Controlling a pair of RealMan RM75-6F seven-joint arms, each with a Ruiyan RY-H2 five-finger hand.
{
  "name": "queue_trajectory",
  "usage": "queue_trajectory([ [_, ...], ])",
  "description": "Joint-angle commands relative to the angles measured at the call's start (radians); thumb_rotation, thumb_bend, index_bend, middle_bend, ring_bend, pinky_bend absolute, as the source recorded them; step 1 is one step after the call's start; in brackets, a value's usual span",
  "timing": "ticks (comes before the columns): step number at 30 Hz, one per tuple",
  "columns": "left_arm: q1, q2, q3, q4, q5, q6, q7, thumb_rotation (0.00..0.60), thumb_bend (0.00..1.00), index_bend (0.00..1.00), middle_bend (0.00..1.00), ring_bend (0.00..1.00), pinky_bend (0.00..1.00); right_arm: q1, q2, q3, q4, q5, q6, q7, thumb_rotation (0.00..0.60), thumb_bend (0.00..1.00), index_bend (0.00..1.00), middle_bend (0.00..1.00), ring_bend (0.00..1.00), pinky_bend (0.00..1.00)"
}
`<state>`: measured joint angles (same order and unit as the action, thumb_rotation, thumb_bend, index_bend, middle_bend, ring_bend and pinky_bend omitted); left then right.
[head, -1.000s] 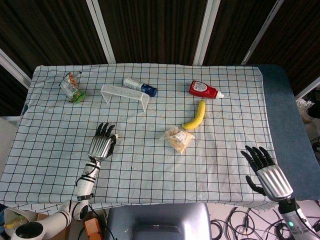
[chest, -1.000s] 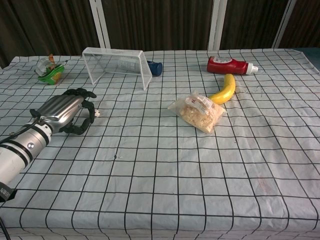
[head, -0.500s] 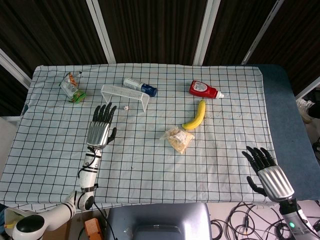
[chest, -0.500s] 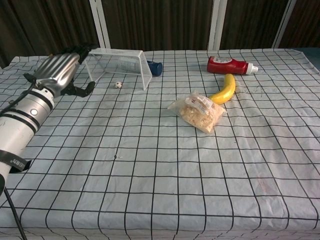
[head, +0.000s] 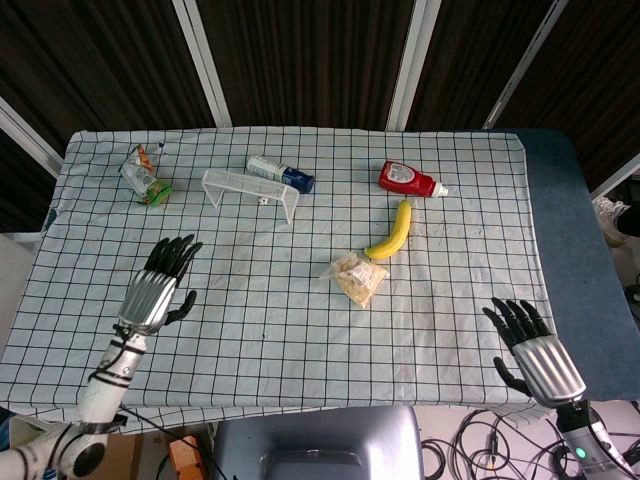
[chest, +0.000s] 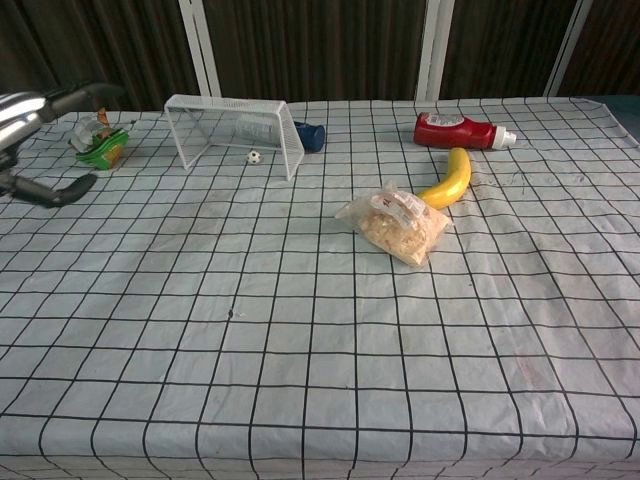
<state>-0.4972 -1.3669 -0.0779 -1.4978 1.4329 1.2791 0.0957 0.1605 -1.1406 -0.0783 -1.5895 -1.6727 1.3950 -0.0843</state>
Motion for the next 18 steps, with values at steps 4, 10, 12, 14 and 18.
queue_trajectory([
  [4, 0.328, 0.208, 0.251, -0.092, 0.137, 0.227, 0.076, 0.6, 0.45, 0.0, 0.0, 0.0, 0.0, 0.001, -0.018, 0.002, -0.009, 0.022, -0.032, -0.06, 0.6, 0.39, 0.0, 0.0, 0.0, 0.0],
  [10, 0.344, 0.222, 0.262, -0.052, 0.243, 0.284, -0.035, 0.6, 0.45, 0.0, 0.0, 0.0, 0.0, -0.003, -0.033, 0.003, -0.01, 0.023, -0.033, -0.08, 0.6, 0.39, 0.0, 0.0, 0.0, 0.0],
  [12, 0.347, 0.222, 0.257, -0.045, 0.251, 0.285, -0.049, 0.6, 0.45, 0.0, 0.0, 0.0, 0.0, -0.006, -0.035, 0.003, -0.009, 0.02, -0.028, -0.083, 0.6, 0.39, 0.0, 0.0, 0.0, 0.0],
  [14, 0.35, 0.222, 0.252, -0.042, 0.254, 0.285, -0.054, 0.6, 0.45, 0.0, 0.0, 0.0, 0.0, -0.006, -0.037, 0.004, -0.007, 0.02, -0.028, -0.085, 0.6, 0.39, 0.0, 0.0, 0.0, 0.0],
  [18, 0.356, 0.219, 0.246, -0.039, 0.266, 0.284, -0.05, 0.6, 0.44, 0.0, 0.0, 0.0, 0.0, -0.004, -0.038, 0.005, -0.006, 0.022, -0.034, -0.085, 0.6, 0.39, 0.0, 0.0, 0.0, 0.0],
])
